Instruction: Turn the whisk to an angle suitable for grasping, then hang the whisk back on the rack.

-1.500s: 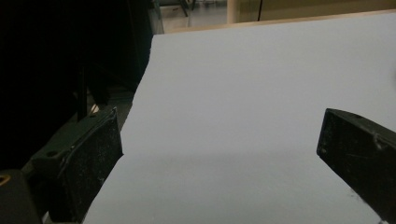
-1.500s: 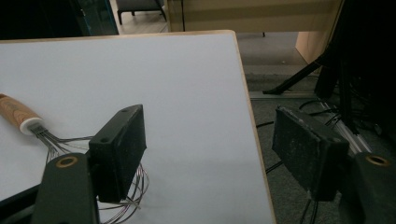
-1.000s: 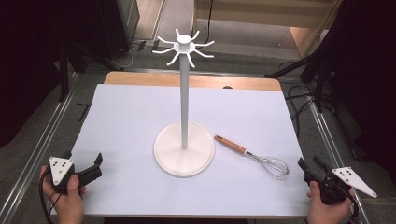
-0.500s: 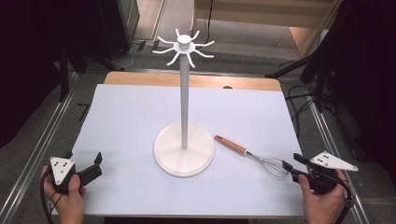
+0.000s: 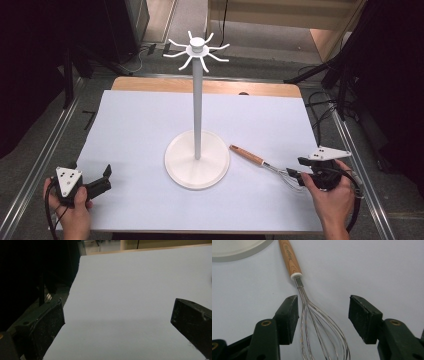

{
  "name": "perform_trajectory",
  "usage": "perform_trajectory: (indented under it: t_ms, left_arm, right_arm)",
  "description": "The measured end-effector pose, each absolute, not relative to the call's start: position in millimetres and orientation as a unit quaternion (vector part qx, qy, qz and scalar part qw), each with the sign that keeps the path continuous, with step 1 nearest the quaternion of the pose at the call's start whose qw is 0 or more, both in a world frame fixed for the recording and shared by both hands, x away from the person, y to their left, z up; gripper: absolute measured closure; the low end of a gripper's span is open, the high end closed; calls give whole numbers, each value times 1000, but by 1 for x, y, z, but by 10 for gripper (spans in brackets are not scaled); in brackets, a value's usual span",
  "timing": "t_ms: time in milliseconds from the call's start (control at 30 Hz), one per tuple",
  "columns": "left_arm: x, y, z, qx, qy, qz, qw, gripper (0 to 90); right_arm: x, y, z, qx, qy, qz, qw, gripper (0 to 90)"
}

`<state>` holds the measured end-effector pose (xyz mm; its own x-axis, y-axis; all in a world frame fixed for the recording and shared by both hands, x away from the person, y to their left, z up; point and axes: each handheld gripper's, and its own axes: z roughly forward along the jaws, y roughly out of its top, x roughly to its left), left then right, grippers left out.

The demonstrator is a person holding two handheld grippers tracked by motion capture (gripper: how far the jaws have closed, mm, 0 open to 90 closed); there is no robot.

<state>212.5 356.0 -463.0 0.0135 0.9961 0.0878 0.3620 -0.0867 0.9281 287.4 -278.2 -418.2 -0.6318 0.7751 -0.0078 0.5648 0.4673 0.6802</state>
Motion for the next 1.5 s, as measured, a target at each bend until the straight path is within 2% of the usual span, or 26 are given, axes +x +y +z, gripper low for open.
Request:
perform_trajectory:
  t_ms: [333,533,767,1300,1500]
  left_arm:
    - [212,357,-463,603,562,422,377,0]
    - [212,356,-463,602,563,424,375,0]
    - [212,357,-463,600,565,423,377,0]
    - [213,356,-463,604,564,420,375,0]
    - [213,357,-463,605,565,417,375,0]
  right_arm:
    - [314,-249,-409,357,885,270,129,482]
    - [327,-232,-405,328,905,235,131,539]
    - [343,-213,-410,317,923,195,91,549]
    - [361,-180,-413,294,941,150,72,620]
    - [371,-170,-423,291,948,122,40,630]
